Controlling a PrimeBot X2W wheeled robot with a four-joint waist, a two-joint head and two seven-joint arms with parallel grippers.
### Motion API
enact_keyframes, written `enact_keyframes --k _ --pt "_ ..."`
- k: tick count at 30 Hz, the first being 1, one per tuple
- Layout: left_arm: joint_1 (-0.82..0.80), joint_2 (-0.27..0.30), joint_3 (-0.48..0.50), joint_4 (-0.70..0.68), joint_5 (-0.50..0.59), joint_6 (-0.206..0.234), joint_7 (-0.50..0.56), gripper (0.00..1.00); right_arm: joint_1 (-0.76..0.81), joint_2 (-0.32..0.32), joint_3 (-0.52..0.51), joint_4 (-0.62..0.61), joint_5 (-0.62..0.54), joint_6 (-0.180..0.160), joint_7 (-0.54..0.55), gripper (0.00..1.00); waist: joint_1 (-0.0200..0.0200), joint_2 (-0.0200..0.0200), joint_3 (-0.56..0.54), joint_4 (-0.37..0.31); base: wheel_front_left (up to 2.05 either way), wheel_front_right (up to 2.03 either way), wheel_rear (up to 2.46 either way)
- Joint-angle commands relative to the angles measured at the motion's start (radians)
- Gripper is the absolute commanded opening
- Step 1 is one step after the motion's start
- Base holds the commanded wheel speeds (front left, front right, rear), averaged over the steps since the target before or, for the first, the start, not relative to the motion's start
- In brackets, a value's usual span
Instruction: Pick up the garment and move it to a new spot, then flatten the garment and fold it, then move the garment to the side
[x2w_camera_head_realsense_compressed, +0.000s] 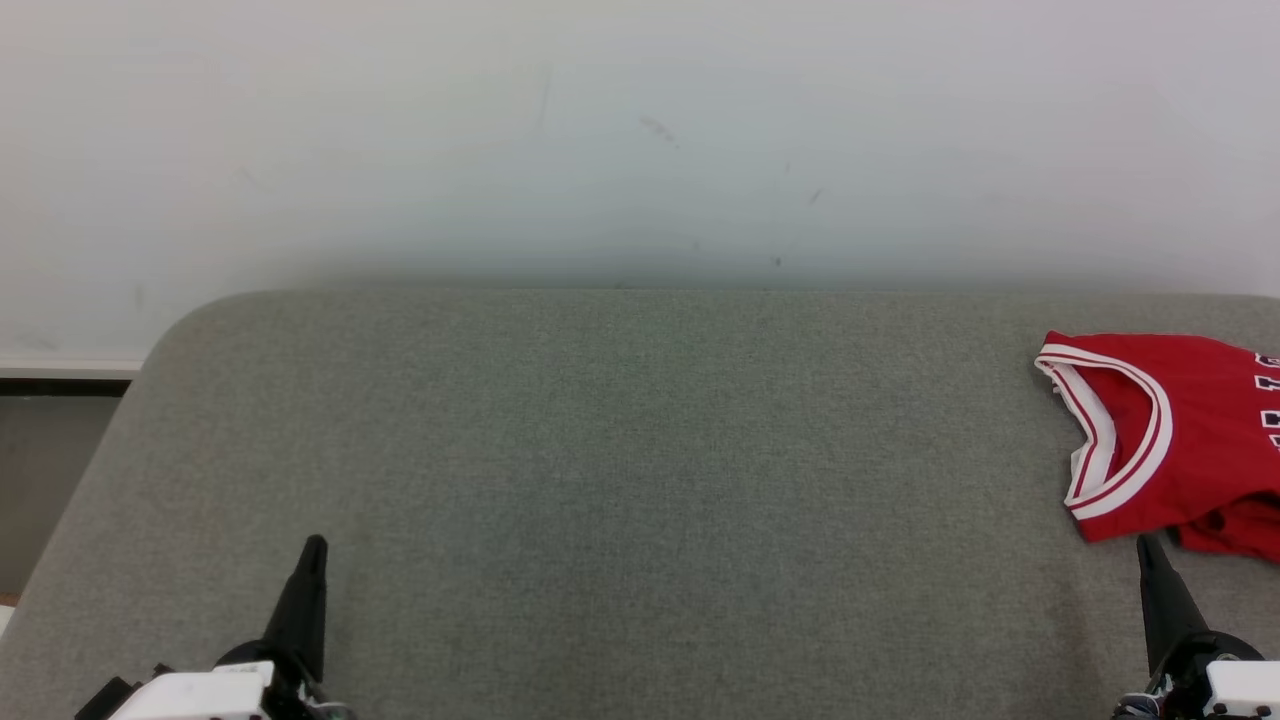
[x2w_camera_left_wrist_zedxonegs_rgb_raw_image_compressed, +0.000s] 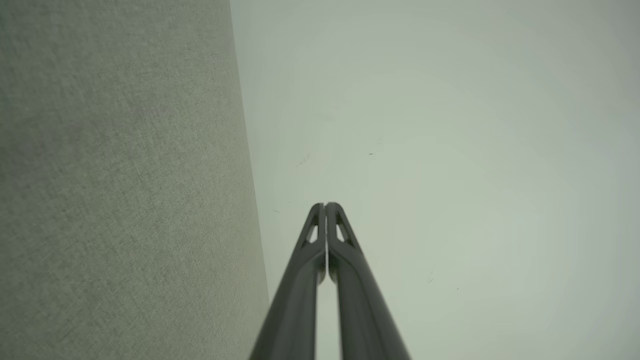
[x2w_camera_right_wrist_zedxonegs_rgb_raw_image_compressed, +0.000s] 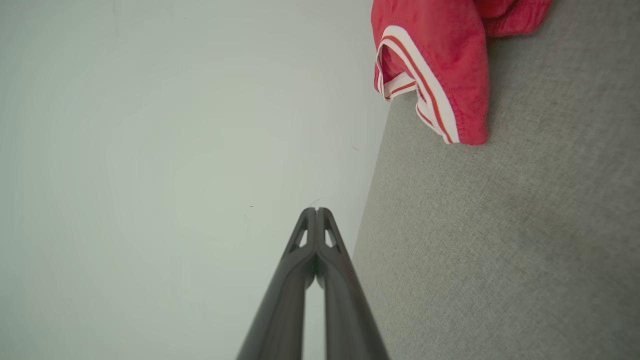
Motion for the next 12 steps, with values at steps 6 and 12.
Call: enact_keyframes --k 6,12 --pt "-0.010 0.007 0.002 0.000 -0.014 -0.007 0.003 0.00 -0.013 0.000 -0.004 -0.003 0.002 0.000 0.004 0.00 0.0000 0.0000 0.000 0.000 0.00 0.00 0.00" --pt "-0.010 0.007 0.002 0.000 -0.014 -0.007 0.003 0.00 -0.013 0.000 -0.004 -0.003 0.002 0.000 0.004 0.00 0.0000 0.0000 0.000 0.000 0.00 0.00 0.00"
